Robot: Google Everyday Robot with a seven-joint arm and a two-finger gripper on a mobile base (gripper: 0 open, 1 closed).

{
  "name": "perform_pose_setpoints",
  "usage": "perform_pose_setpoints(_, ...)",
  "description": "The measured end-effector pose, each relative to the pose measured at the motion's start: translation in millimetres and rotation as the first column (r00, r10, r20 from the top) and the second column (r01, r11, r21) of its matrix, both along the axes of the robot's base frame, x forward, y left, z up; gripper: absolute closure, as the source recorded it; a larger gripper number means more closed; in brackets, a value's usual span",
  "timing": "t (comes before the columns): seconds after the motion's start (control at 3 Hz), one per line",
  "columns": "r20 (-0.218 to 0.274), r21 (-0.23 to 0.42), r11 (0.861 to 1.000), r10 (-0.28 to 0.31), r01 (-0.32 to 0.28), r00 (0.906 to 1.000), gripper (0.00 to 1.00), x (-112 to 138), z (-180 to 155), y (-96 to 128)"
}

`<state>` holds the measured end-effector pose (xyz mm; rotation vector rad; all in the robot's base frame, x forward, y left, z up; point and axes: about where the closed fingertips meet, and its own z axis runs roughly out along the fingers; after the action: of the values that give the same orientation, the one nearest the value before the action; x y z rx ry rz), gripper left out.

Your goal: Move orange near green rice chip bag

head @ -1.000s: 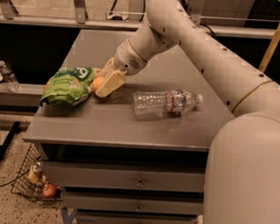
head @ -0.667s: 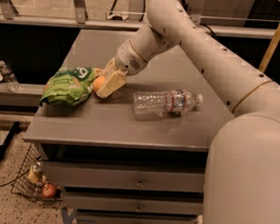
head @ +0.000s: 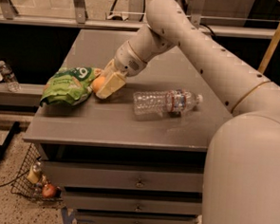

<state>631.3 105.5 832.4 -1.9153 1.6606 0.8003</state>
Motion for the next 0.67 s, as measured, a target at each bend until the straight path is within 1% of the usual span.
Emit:
perform_pose_setpoints(0.33, -0.003, 0.000, 1.000, 0.004, -0.004, 1.0000, 0.13, -0.5, -2.1, 2.4)
perform_pose_setpoints(0.67, -0.006, 0.000, 1.000, 0.007, -0.007, 1.0000, 0.00, -0.9, -3.9, 4.6)
